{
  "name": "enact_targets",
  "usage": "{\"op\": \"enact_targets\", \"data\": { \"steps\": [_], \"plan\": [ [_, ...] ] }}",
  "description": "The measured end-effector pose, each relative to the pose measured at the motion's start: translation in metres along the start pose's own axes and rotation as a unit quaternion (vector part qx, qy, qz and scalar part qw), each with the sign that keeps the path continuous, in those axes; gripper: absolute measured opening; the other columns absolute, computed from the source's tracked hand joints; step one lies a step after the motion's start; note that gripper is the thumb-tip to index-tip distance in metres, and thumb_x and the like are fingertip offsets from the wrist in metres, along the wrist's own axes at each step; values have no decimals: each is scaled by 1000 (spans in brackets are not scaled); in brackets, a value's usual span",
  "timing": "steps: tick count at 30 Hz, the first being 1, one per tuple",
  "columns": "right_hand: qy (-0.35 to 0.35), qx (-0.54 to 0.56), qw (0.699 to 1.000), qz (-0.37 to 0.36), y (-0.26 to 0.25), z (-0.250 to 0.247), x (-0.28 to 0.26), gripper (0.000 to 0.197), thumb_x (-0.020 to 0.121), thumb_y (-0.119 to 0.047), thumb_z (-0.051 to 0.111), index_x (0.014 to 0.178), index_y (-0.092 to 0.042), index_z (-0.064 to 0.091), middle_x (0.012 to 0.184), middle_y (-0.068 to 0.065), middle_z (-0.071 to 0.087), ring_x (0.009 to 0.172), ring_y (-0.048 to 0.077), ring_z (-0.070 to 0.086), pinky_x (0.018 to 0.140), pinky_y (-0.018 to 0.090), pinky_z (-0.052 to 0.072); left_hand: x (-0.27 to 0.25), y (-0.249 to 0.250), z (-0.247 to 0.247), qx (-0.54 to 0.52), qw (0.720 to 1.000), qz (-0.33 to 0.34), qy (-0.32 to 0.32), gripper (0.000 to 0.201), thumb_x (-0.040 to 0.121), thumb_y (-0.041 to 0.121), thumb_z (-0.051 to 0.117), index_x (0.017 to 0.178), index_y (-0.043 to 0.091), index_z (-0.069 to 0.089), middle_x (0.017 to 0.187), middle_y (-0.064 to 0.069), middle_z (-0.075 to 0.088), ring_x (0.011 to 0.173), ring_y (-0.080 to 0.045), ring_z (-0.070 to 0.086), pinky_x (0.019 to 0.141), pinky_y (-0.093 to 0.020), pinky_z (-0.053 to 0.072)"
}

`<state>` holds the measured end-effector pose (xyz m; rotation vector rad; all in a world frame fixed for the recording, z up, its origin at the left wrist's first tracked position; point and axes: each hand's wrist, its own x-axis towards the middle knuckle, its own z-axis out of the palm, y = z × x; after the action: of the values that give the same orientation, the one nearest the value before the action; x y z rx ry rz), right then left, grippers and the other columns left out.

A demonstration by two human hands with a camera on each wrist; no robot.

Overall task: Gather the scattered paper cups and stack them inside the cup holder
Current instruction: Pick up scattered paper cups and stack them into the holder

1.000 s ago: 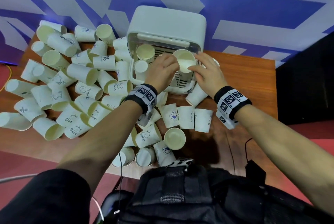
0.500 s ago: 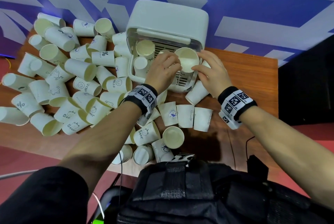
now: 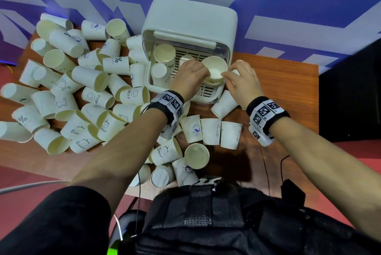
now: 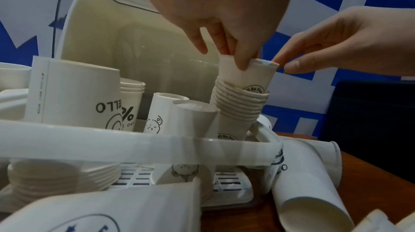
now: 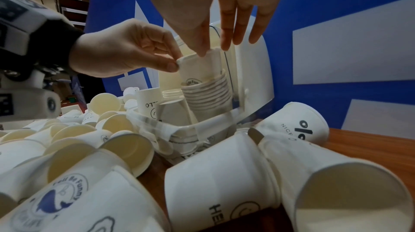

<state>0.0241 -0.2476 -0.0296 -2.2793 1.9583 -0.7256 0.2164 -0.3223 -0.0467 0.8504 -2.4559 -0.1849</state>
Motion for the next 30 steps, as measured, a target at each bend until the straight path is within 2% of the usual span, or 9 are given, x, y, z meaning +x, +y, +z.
{"op": "enact_targets", "data": {
  "steps": [5, 10, 12, 13, 16, 21, 24, 28, 30],
  "plan": [
    [-57, -24, 998, 9, -3, 6, -7, 32, 82, -2, 60, 113, -7, 65, 124, 18, 56, 117, 39, 48, 96, 52, 42, 2, 0, 3, -44, 997, -41, -56, 9, 82, -1, 63, 88, 4, 67, 85, -13, 66, 84, -32, 60, 69, -40, 51],
    [-115, -42, 992, 6, -4, 16, -9, 42, 83, -1, 56, 124, -8, 60, 136, 9, 53, 136, 38, 33, 110, 49, 25, 3, -2, 11, -49, 988, -78, -120, 13, 89, 10, 59, 97, 3, 67, 94, -16, 66, 95, -33, 59, 82, -47, 50],
    [-124, -38, 991, 13, -5, 16, -8, 45, 83, 0, 54, 128, -9, 57, 138, 8, 51, 139, 37, 28, 113, 47, 19, 6, -6, 18, -16, 988, -57, -142, 15, 89, 13, 60, 98, 4, 67, 96, -13, 66, 101, -33, 58, 103, -49, 40],
    [-131, -36, 991, 17, -6, 16, -7, 47, 85, 0, 52, 130, -9, 55, 140, 8, 49, 141, 36, 25, 114, 47, 15, 7, -7, 20, 3, 985, -52, -164, 16, 90, 13, 59, 100, 5, 67, 100, -12, 66, 107, -32, 57, 111, -49, 27],
    [-158, -30, 986, 39, -8, 15, -3, 52, 88, -2, 47, 139, -12, 46, 148, 5, 40, 145, 32, 13, 117, 45, 6, 10, -6, 26, 22, 977, -68, -202, 18, 90, 4, 52, 101, 6, 66, 106, -12, 65, 116, -30, 51, 117, -47, 11],
    [-170, -7, 983, 74, -9, 14, 0, 54, 91, -3, 44, 143, -16, 39, 153, 1, 32, 147, 27, 7, 119, 43, 5, 15, -3, 24, 6, 973, -97, -211, 23, 93, 6, 48, 110, 5, 64, 107, -14, 64, 118, -30, 48, 118, -39, 7],
    [-174, 13, 981, 87, -8, 16, -1, 54, 92, -4, 43, 143, -19, 39, 153, -2, 32, 146, 26, 9, 118, 41, 5, 9, -4, 21, -4, 976, -76, -204, 22, 93, 5, 49, 108, 2, 65, 105, -17, 65, 115, -33, 51, 117, -44, 10],
    [-204, 52, 973, 99, -6, 21, -4, 59, 90, -1, 43, 145, -21, 36, 155, -4, 26, 146, 26, 13, 118, 44, 14, 2, 3, 17, -33, 986, -68, -151, 22, 87, 2, 56, 105, 4, 67, 104, -15, 65, 109, -35, 56, 113, -51, 21],
    [-173, 96, 975, 100, -3, 22, -6, 55, 89, 2, 44, 141, -18, 43, 153, -1, 31, 143, 28, 21, 117, 44, 19, 1, 8, 12, -68, 988, -94, -101, 23, 85, 1, 56, 104, 6, 67, 105, -13, 64, 108, -34, 56, 112, -49, 22]
  ]
}}
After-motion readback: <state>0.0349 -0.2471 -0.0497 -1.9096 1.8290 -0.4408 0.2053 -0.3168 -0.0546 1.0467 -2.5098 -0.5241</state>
